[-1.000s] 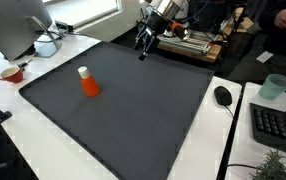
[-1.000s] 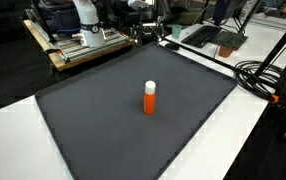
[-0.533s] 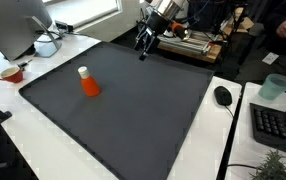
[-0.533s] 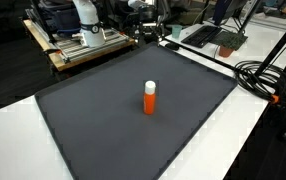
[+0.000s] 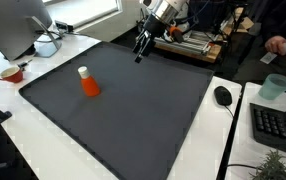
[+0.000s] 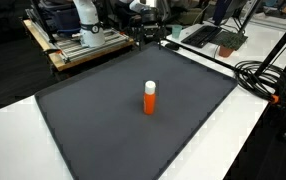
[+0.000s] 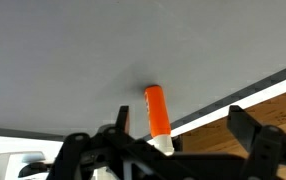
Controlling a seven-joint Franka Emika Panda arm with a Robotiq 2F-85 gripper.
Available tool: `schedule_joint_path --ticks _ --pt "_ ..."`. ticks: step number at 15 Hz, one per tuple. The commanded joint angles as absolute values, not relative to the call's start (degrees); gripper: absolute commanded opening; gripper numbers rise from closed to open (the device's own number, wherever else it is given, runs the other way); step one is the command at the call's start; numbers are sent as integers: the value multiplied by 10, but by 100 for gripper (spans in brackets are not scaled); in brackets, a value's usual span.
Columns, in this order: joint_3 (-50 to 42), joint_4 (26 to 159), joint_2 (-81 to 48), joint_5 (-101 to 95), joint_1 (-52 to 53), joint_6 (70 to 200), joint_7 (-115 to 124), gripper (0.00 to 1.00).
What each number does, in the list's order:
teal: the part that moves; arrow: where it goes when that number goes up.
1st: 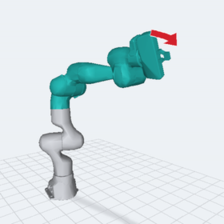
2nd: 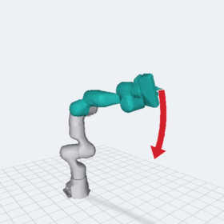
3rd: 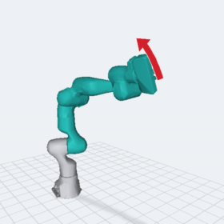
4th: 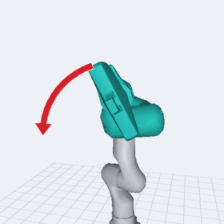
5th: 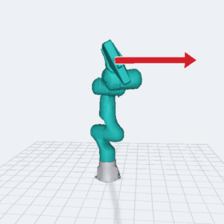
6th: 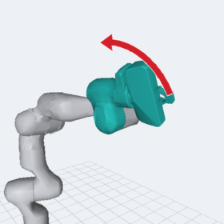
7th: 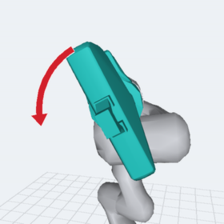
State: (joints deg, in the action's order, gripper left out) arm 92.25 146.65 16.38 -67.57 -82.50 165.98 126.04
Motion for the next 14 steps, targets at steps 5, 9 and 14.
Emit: schedule_joint_path --ticks 5,9,14 --pt "1113 1393 310 -657 -1040 1732 1304 100" --pt "1176 1337 378 -660 -1131 1777 1297 100" --pt "1199 1335 366 -660 -1165 1776 1288 100"
